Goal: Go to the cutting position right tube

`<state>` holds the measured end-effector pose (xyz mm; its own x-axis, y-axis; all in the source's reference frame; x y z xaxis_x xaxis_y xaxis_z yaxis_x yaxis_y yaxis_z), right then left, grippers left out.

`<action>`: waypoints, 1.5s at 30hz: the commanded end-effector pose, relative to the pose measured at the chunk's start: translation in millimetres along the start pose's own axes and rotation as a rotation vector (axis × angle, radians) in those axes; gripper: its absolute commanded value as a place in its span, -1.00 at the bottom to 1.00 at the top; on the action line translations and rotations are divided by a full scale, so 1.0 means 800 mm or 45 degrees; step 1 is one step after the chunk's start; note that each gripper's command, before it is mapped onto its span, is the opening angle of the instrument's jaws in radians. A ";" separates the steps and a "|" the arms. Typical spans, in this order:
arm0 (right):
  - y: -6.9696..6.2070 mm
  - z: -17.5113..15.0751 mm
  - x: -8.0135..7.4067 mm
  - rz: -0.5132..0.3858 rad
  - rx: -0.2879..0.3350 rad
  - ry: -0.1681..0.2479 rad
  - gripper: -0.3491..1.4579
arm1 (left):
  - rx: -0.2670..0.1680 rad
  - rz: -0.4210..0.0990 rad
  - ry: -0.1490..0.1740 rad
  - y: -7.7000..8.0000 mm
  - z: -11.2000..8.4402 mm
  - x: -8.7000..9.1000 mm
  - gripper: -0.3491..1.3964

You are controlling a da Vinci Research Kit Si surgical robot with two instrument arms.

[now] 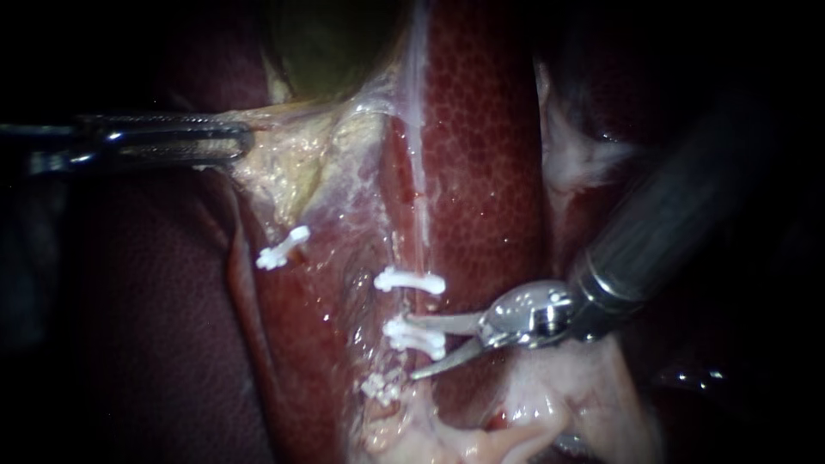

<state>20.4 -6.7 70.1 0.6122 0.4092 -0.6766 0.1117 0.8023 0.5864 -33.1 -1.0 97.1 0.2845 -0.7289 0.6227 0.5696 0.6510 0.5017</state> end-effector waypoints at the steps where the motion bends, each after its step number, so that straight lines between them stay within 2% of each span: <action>1: 0.0001 -0.0005 0.0000 0.002 -0.003 0.002 0.93 | 0.000 0.000 0.000 0.0000 0.0000 0.0000 -0.77; 7: 0.0008 -0.0025 -0.0002 0.011 -0.012 0.005 0.89 | 0.000 0.000 0.000 0.0000 -0.0001 0.0000 -0.77; 19: 0.0037 -0.0016 -0.0016 0.058 -0.030 0.006 0.86 | -0.001 0.000 0.000 -0.0001 -0.0001 0.0000 -0.77; 25: 0.0039 -0.0001 -0.0011 0.089 -0.037 0.007 0.84 | -0.001 0.000 0.000 -0.0001 -0.0001 0.0000 -0.77; 32: 0.0039 0.0025 -0.0011 0.128 0.000 0.014 0.84 | -0.002 0.000 0.000 -0.0002 -0.0001 0.0000 -0.77; 39: 0.0040 0.0040 -0.0003 0.157 0.047 0.065 0.82 | 0.001 0.000 0.000 -0.0002 -0.0001 0.0001 -0.77; 45: 0.0041 0.0052 0.0001 0.184 0.069 0.080 0.80 | 0.000 0.000 0.000 -0.0003 0.0001 0.0002 -0.77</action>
<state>24.2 -5.9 73.9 0.5735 0.5477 -0.6092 0.0714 0.7074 0.7032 -33.3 -1.3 97.0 0.2843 -0.7289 0.6228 0.5695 0.6509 0.5019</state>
